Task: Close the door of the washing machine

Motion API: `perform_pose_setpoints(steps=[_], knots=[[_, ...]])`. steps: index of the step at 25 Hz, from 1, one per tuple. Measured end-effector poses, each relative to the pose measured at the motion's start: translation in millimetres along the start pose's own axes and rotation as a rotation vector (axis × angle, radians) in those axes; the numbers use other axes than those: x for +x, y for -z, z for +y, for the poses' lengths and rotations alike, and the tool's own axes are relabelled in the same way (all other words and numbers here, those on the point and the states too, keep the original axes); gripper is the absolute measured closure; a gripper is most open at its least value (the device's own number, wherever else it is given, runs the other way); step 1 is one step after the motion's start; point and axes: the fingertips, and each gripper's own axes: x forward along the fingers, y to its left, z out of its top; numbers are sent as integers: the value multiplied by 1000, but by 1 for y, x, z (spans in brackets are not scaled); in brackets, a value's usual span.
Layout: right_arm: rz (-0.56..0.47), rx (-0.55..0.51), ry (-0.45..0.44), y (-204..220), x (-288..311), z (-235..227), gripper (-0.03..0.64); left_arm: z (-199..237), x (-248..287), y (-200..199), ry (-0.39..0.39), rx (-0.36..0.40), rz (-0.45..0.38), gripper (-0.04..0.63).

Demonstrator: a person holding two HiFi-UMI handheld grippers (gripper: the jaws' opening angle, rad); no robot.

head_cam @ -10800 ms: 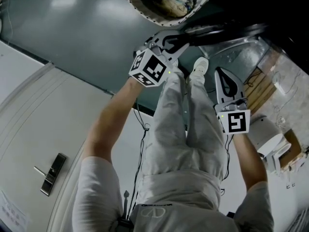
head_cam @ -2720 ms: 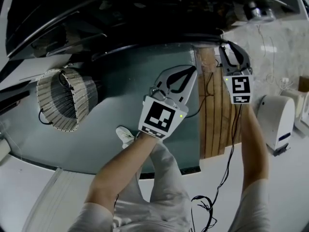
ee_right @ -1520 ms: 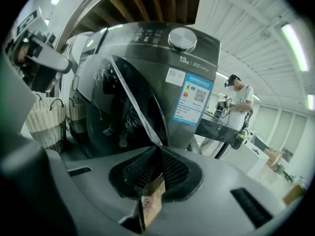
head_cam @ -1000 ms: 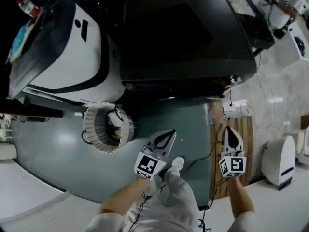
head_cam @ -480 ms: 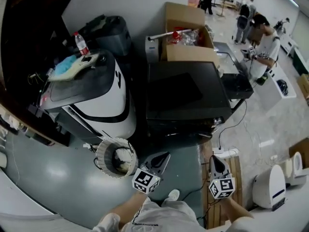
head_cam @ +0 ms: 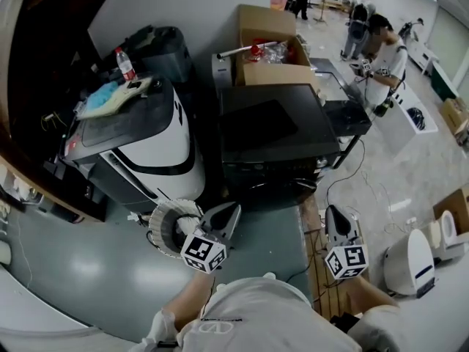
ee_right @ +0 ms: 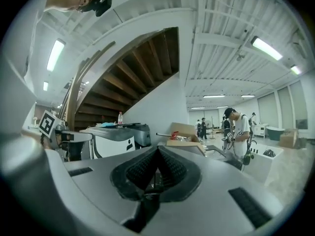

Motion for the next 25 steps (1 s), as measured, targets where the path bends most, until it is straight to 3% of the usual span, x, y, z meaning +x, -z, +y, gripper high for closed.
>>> perform_pose_setpoints(steps=[9,25], knots=[[-106,39,47,-30,-33,-4,606,8,-26,-45,-36,60,-84,592],[-153,76,134,-31,-48,-45,607,9,-10,-41,-44,52,-86,592]])
